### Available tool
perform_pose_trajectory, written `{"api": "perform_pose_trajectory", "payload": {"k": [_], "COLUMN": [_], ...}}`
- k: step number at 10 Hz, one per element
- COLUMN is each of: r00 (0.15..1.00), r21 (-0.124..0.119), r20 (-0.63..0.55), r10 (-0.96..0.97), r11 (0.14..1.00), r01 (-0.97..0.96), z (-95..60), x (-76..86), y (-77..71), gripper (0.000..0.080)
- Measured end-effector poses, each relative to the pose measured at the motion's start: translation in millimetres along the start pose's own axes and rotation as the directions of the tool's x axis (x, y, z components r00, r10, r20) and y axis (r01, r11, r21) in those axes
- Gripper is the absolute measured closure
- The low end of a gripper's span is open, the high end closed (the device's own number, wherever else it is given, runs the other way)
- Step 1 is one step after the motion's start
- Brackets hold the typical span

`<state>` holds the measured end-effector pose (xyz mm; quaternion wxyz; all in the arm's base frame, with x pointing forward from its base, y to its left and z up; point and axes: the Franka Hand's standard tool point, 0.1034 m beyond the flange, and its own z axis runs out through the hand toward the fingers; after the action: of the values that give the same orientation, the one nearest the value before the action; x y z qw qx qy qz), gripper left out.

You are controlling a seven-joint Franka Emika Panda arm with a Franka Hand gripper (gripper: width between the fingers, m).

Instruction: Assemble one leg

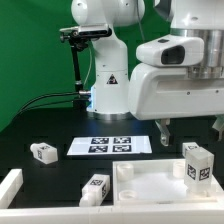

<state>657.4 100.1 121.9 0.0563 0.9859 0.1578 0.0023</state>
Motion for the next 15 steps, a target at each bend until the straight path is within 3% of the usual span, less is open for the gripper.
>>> {"api": "perform_pose_trajectory", "payload": {"k": [3,5,7,9,13,15], "r00": [1.0,0.993,0.99,0.99,0.987,0.986], "r21": [-0.016,0.012,0.015,0.016,-0.014,-0.012], "r20": [0.001,0.101,0.108,0.106,0.113,0.11], "r10": [0.002,0.061,0.087,0.097,0.118,0.121], "r11": [1.0,0.998,0.996,0.995,0.993,0.993], "r01": [-0.002,-0.063,-0.089,-0.1,-0.117,-0.121], "z": [1.8,4.8,11.9,15.2,13.7,11.6], "x": [-3.0,-14.0,-7.9,-6.7,-5.5,-6.3], "y": [2.8,0.2,5.0,0.2,-11.1,-10.2], "gripper": [0.015,0.015,0.015,0.015,0.015,0.015]}}
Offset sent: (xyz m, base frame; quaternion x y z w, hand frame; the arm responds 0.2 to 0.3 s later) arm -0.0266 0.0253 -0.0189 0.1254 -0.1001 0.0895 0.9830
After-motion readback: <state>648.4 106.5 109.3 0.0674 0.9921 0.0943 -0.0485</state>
